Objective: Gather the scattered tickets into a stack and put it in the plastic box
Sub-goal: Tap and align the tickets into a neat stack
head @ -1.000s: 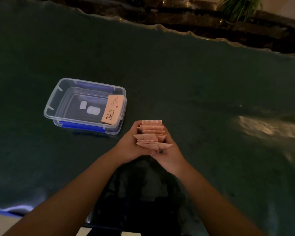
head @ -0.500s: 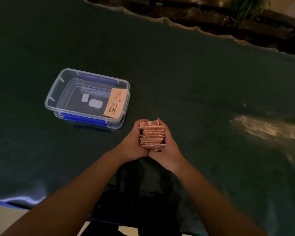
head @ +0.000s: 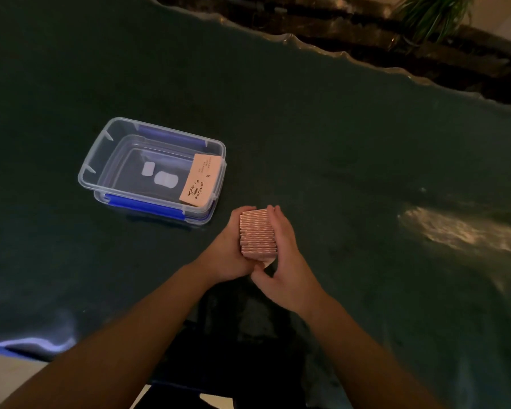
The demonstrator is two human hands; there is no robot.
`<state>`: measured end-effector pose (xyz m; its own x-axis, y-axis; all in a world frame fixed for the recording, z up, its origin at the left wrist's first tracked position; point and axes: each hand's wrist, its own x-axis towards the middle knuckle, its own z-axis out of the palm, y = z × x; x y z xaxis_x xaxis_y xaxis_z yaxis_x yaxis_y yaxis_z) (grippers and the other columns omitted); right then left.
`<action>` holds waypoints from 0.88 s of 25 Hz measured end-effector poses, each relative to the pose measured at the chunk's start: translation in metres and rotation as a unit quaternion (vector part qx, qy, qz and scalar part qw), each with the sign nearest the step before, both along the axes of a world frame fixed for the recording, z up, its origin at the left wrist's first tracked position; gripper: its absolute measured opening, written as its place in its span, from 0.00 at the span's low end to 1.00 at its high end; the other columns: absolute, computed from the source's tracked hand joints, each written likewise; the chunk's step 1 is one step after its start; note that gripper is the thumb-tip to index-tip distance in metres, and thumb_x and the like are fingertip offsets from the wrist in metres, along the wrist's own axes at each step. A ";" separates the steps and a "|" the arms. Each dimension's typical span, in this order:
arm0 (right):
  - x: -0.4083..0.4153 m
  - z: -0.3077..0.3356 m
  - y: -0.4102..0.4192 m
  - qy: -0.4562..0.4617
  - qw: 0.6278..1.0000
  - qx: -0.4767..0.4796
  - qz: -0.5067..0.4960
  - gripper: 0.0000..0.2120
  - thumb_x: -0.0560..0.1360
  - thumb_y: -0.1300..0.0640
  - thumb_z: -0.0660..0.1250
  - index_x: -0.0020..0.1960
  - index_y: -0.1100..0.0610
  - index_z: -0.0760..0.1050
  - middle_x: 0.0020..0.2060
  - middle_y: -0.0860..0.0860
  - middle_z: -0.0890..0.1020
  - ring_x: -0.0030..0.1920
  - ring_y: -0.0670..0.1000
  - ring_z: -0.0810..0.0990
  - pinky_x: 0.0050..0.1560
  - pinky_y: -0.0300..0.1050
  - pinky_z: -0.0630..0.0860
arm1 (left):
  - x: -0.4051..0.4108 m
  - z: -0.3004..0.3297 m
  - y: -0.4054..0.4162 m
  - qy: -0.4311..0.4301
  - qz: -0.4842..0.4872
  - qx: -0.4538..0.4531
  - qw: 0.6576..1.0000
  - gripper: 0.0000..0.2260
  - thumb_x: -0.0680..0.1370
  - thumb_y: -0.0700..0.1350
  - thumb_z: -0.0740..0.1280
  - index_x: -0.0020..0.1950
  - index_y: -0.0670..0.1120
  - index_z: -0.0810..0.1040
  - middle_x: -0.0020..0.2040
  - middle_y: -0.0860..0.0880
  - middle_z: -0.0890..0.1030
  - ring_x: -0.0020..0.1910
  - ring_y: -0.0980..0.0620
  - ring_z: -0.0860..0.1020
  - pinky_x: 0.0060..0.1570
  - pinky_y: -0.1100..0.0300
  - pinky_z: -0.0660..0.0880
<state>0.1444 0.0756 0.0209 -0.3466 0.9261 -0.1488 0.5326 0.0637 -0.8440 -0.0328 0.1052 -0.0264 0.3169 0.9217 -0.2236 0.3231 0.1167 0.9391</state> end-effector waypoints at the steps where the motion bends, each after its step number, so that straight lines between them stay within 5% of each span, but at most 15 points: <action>1: -0.002 -0.002 -0.001 -0.001 1.000 -0.002 -0.003 0.52 0.73 0.62 0.71 0.84 0.38 0.43 0.87 0.51 0.50 0.83 0.34 0.48 0.73 0.23 0.54 | 0.000 0.000 0.000 0.004 0.006 0.001 1.000 0.49 0.65 0.49 0.84 0.77 0.60 0.57 0.66 0.60 0.76 0.65 0.64 0.76 0.64 0.62 0.75; 7: 0.001 -0.008 0.010 0.017 0.995 -0.070 -0.068 0.58 0.71 0.66 0.74 0.83 0.34 0.41 0.78 0.38 0.62 0.78 0.38 0.65 0.77 0.40 0.66 | -0.006 0.006 0.004 0.026 0.012 0.016 0.999 0.41 0.65 0.53 0.84 0.71 0.64 0.64 0.61 0.63 0.80 0.62 0.67 0.78 0.59 0.66 0.72; 9: 0.001 -0.005 0.012 0.019 0.997 -0.056 -0.052 0.60 0.71 0.65 0.74 0.79 0.25 0.39 0.78 0.32 0.62 0.76 0.33 0.65 0.71 0.29 0.66 | -0.008 0.011 0.010 0.025 0.000 0.023 0.999 0.43 0.65 0.53 0.84 0.72 0.64 0.63 0.62 0.64 0.79 0.63 0.66 0.78 0.60 0.66 0.72; 12: 0.001 -0.005 0.009 -0.042 0.999 0.018 0.007 0.59 0.74 0.66 0.73 0.79 0.23 0.40 0.87 0.46 0.50 0.79 0.36 0.63 0.62 0.20 0.66 | -0.009 0.012 0.010 0.027 -0.037 0.012 0.999 0.51 0.65 0.50 0.84 0.78 0.60 0.56 0.68 0.59 0.76 0.66 0.64 0.76 0.64 0.62 0.74; 16: -0.005 -0.007 0.008 -0.120 0.989 0.072 0.049 0.47 0.75 0.64 0.69 0.80 0.28 0.52 0.86 0.44 0.43 0.77 0.55 0.73 0.61 0.44 0.82 | -0.007 0.009 0.008 0.026 -0.049 -0.004 0.998 0.54 0.66 0.48 0.83 0.81 0.57 0.50 0.71 0.53 0.74 0.67 0.59 0.78 0.67 0.57 0.76; 22: -0.011 -0.001 0.012 -0.175 0.976 0.118 0.057 0.50 0.74 0.59 0.71 0.83 0.29 0.48 0.87 0.53 0.42 0.84 0.61 0.59 0.72 0.54 0.76 | -0.011 0.013 0.012 0.031 -0.030 0.015 0.999 0.41 0.68 0.51 0.80 0.75 0.57 0.61 0.65 0.55 0.78 0.63 0.58 0.80 0.64 0.50 0.80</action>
<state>0.1339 0.0876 0.0201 -0.4157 0.9072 -0.0641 0.7639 0.3100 -0.5660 -0.0439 0.1170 -0.0129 0.3583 0.9082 -0.2162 0.3862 0.0667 0.9200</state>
